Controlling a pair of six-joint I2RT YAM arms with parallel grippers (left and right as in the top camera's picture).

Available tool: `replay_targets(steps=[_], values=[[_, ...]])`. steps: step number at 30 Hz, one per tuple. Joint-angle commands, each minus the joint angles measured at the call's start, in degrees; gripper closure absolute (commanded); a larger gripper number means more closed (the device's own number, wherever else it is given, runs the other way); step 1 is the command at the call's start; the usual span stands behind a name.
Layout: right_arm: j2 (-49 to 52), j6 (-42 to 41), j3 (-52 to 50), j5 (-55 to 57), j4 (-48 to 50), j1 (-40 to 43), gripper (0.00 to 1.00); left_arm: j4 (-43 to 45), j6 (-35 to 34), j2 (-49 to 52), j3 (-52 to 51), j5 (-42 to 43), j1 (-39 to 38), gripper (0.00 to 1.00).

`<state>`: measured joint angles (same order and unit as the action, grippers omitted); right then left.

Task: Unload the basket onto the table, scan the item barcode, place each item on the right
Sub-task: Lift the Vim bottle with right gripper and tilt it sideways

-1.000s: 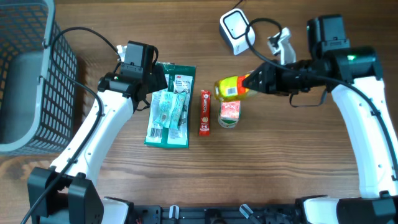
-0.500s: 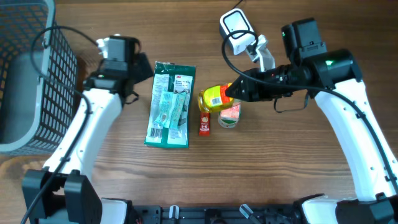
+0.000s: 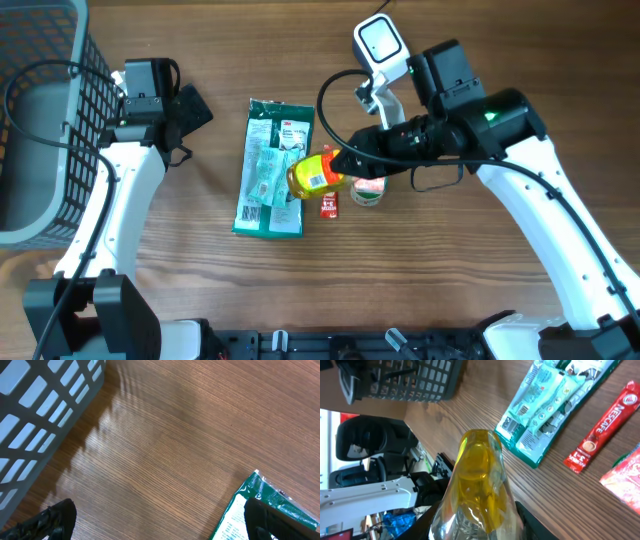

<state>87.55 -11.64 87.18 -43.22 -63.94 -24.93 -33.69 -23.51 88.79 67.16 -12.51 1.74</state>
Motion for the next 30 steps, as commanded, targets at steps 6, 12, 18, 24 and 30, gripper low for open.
replay_targets(steps=[6,12,18,24,30], values=[[0.3,16.2,-1.0,-24.1,-3.4,3.1,0.96,-0.2,-1.0,0.0,0.7,0.5,0.2,0.0],[0.3,18.1,-1.1,-25.9,-6.2,6.6,0.96,-0.2,-1.0,0.0,0.7,0.5,0.2,0.0],[0.3,19.6,-1.5,-25.8,-7.5,6.6,0.96,-0.2,-1.0,0.0,0.7,0.5,0.2,0.0],[0.3,19.9,-1.5,-25.6,-7.8,6.6,0.95,-0.2,-1.0,0.0,0.7,0.5,0.2,0.0],[0.3,20.7,-2.5,-24.4,-8.0,6.6,0.95,-0.2,-1.0,0.0,0.7,0.5,0.2,0.0]])
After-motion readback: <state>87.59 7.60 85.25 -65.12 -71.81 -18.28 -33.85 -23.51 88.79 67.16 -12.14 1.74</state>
